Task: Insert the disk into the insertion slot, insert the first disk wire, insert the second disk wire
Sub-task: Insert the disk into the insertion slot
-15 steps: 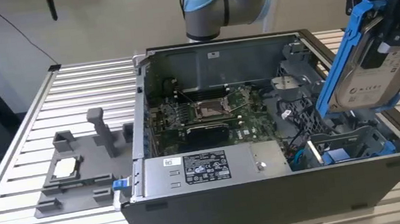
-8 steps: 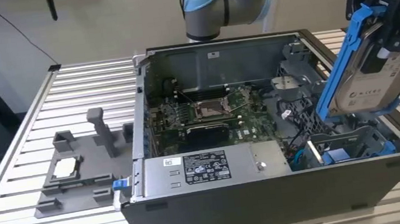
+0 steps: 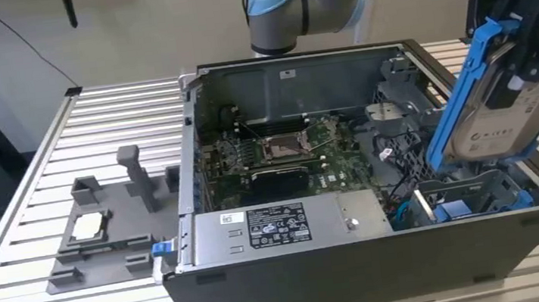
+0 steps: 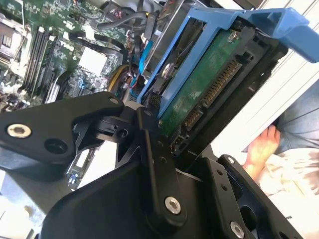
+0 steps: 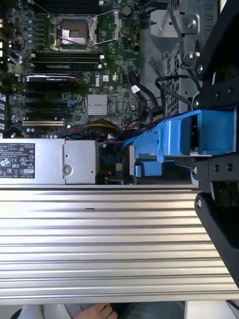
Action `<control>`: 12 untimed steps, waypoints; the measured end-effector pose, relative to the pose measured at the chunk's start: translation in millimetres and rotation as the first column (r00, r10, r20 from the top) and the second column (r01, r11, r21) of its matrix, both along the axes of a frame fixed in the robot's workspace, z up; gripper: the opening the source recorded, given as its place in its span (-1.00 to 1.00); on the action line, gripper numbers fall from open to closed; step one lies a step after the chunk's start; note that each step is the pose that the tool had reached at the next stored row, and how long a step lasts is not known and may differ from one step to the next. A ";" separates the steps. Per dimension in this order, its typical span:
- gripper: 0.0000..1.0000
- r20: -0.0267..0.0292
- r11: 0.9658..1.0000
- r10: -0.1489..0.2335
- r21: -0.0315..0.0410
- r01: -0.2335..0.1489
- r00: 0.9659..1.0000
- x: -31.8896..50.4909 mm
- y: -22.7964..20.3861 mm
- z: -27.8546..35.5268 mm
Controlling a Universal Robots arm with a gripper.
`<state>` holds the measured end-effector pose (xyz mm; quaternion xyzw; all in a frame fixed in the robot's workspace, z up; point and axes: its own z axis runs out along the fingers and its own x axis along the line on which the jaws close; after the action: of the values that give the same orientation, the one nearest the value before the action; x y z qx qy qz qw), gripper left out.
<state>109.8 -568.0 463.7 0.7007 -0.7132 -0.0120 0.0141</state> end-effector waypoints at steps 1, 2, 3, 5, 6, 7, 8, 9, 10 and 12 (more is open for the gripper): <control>-0.35 0.000 1.000 0.000 0.000 0.000 1.000 0.2 -0.2 -1.1; -0.35 0.000 1.000 0.000 0.000 0.000 1.000 0.4 -0.3 -2.5; -0.35 0.000 1.000 0.000 0.000 0.000 1.000 0.8 -0.4 -3.6; -0.35 0.000 1.000 0.001 -0.002 -0.001 1.000 1.1 -0.4 -4.9; -0.35 0.000 1.000 0.001 -0.004 -0.001 1.000 1.1 -0.5 -5.1; -0.35 0.000 1.000 0.001 -0.004 -0.001 1.000 1.1 -0.5 -5.1; -0.35 0.000 1.000 0.001 -0.004 -0.001 1.000 1.1 -0.5 -5.1; -0.35 0.000 1.000 0.001 -0.004 -0.001 1.000 1.1 -0.5 -5.1; -0.35 0.000 1.000 0.001 -0.004 -0.001 1.000 1.1 -0.5 -5.1; -0.35 0.000 1.000 0.001 -0.004 -0.001 1.000 1.1 -0.4 -5.7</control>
<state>110.9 -568.5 458.0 0.7011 -0.7128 -0.0105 0.0156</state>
